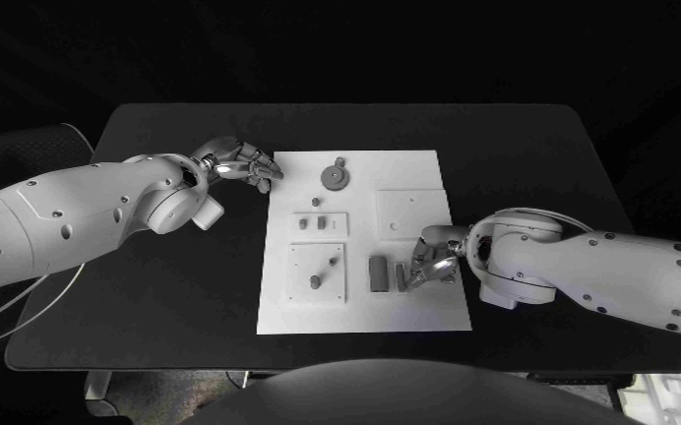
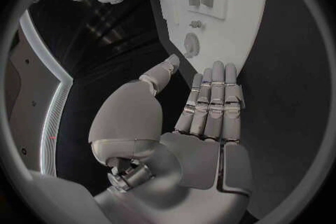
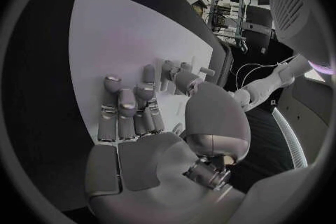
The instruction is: Assemble the parts on the task board
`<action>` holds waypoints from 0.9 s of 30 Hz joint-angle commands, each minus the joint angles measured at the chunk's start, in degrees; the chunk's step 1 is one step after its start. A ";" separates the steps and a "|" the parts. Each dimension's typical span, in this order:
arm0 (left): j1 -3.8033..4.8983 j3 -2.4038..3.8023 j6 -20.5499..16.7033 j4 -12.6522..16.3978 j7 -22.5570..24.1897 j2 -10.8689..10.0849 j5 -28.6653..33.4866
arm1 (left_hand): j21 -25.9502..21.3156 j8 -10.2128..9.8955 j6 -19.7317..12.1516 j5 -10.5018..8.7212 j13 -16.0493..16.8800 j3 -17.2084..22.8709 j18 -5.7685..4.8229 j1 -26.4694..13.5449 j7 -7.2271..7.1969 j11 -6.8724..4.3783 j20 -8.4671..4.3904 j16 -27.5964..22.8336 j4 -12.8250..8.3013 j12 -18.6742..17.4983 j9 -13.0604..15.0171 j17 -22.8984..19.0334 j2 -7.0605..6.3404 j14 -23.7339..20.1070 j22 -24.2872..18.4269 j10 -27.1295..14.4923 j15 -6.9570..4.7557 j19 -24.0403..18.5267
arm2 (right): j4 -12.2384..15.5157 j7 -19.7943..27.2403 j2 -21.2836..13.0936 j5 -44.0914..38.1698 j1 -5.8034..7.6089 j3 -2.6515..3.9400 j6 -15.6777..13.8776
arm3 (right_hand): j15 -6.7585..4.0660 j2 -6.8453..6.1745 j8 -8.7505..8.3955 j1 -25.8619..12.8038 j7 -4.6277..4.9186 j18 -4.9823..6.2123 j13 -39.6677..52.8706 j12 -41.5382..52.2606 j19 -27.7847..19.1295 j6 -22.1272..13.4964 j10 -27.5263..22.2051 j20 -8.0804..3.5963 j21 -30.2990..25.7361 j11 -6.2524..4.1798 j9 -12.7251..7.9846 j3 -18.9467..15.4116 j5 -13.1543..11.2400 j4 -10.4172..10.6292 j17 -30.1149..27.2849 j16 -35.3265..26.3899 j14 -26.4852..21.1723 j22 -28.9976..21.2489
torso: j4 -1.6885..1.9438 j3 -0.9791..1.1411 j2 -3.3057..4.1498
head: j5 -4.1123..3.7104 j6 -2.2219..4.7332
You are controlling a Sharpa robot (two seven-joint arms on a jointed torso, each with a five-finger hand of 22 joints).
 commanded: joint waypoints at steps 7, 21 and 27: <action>0.08 0.02 0.44 0.13 0.29 0.08 -0.09 | -0.32 0.39 -0.35 -0.16 0.05 -0.12 0.89 0.09 -0.01 0.19 -0.05 -0.39 0.06 -0.29 -0.08 0.11 -0.41 0.47 0.11 0.17 -0.11 0.10 | 0.01 0.90 0.12 2.13 -0.39 -0.21 1.39 | -0.01 -1.20 -0.20 -1.08 0.02 0.79 -0.05 0.29 0.03 -0.08 0.08 -0.04 0.05 -0.22 -0.14 -0.12 -0.11 0.75 -0.09 0.10 0.20 0.69 | -0.02 -0.01 0.00 | 0.07 0.01; 0.08 0.02 0.51 0.15 0.30 0.13 -0.11 | -0.33 0.40 -0.34 -0.16 0.06 -0.11 0.89 0.11 -0.02 0.19 -0.05 -0.44 0.05 -0.29 -0.08 0.17 -0.40 0.49 0.12 0.17 -0.11 0.10 | -0.25 -0.11 1.19 -0.35 -0.40 -0.21 1.37 | 0.02 -0.34 0.03 -1.01 -0.14 0.79 -0.03 0.41 0.09 0.25 0.19 -0.20 0.18 -0.36 -0.05 0.21 -0.10 1.22 -0.07 0.25 0.29 0.76 | 0.02 -0.04 -0.01 | -0.01 0.01; 0.08 0.02 0.50 0.15 0.31 0.13 -0.11 | -0.34 0.41 -0.34 -0.16 0.06 -0.11 0.89 0.11 -0.02 0.19 -0.05 -0.46 0.05 -0.29 -0.08 0.19 -0.39 0.50 0.13 0.17 -0.11 0.11 | -0.35 -0.09 1.41 -1.50 -0.51 -0.21 1.75 | 0.11 0.80 0.22 -0.12 -0.30 0.79 -0.03 0.49 0.09 0.49 0.36 -0.35 0.36 -0.54 0.02 0.11 -0.13 0.15 -0.08 0.37 0.43 0.85 | 0.02 -0.03 -0.02 | 0.06 0.01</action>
